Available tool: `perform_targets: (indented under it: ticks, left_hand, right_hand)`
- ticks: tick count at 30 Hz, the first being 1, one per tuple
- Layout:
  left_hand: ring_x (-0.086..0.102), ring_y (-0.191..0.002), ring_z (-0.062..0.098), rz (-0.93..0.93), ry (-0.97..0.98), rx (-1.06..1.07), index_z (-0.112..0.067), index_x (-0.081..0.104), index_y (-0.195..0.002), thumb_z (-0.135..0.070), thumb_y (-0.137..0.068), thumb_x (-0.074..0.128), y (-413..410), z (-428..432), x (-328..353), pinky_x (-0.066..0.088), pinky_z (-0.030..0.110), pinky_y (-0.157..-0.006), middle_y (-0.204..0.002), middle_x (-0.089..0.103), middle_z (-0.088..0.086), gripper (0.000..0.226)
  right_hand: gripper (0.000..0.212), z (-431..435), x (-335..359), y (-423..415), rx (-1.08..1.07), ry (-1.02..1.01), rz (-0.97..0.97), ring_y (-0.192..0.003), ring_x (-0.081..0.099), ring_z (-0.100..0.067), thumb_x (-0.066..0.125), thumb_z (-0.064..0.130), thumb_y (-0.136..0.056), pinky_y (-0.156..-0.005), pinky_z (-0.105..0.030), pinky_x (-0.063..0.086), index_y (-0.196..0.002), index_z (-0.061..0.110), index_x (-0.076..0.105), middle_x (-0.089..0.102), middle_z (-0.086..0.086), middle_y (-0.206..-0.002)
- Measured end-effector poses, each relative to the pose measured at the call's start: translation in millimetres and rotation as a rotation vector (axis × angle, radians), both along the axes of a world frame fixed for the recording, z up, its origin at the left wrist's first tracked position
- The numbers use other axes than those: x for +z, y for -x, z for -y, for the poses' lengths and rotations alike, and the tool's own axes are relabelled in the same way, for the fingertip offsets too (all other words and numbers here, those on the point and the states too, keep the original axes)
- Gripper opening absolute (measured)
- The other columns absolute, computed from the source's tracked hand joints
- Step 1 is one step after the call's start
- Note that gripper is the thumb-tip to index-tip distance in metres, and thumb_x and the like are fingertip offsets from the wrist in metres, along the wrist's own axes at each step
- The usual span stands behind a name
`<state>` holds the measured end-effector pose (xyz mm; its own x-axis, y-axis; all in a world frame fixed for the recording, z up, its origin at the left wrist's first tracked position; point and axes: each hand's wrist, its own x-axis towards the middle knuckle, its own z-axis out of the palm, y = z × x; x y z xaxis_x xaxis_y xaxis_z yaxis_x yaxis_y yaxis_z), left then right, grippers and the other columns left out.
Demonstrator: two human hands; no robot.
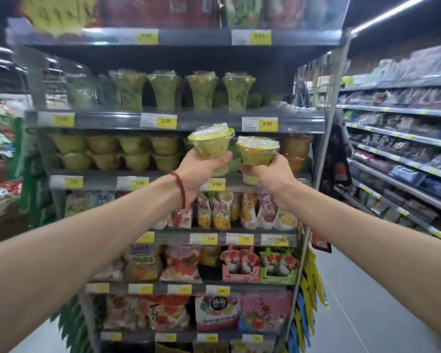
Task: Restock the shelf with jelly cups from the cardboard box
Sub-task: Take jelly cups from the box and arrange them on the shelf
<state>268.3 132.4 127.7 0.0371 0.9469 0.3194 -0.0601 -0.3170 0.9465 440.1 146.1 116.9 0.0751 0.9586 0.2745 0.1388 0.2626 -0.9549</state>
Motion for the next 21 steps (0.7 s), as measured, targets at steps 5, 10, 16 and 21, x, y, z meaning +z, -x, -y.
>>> perform_targets:
  ticks: [5, 10, 16, 21]
  left_hand:
    - [0.067, -0.086, 0.004, -0.073, -0.082, -0.012, -0.019, 0.065, -0.105, -0.013, -0.085, 0.075, -0.3, -15.8, 40.5, 0.050, 0.009, -0.064, -0.098, 0.071, -0.007, 0.023]
    - [0.061, -0.084, -0.003, -0.106, -0.132, 0.025, -0.012, 0.063, -0.115, -0.014, -0.082, 0.078, -14.4, -32.8, 69.2, 0.044, 0.001, -0.055, -0.103, 0.069, -0.008, 0.036]
    - [0.067, -0.089, 0.009, -0.146, -0.217, 0.071, -0.014, 0.066, -0.106, -0.006, -0.079, 0.080, -40.3, -57.3, 99.1, 0.054, 0.017, -0.077, -0.104, 0.070, 0.000, 0.032]
    - [0.068, -0.102, 0.013, -0.156, -0.251, 0.175, -0.014, 0.067, -0.117, -0.018, -0.072, 0.086, -66.8, -86.0, 125.4, 0.053, 0.034, -0.096, -0.110, 0.073, -0.001, 0.049]
  right_hand:
    - [0.064, -17.1, 31.8, 1.9, -0.082, -0.135, 0.013, -0.108, 0.067, -0.017, 0.093, 0.020, -0.071, -0.095, -0.032, 0.051, -0.129, 0.019, 0.065, 0.073, 0.003, -0.115]
    - [0.065, -32.7, 59.0, -9.9, -0.083, -0.182, 0.061, -0.108, 0.069, -0.016, 0.095, 0.028, -0.067, -0.100, -0.039, 0.054, -0.126, 0.021, 0.068, 0.075, 0.007, -0.113]
    - [0.064, -55.1, 95.3, -42.4, -0.088, -0.269, 0.105, -0.105, 0.071, -0.014, 0.097, 0.033, -0.064, -0.092, -0.035, 0.056, -0.121, 0.021, 0.070, 0.077, 0.007, -0.108]
    - [0.067, -78.8, 123.9, -75.7, -0.165, -0.303, 0.166, -0.105, 0.069, -0.019, 0.098, 0.031, -0.062, -0.103, -0.043, 0.053, -0.122, 0.019, 0.070, 0.075, 0.004, -0.110]
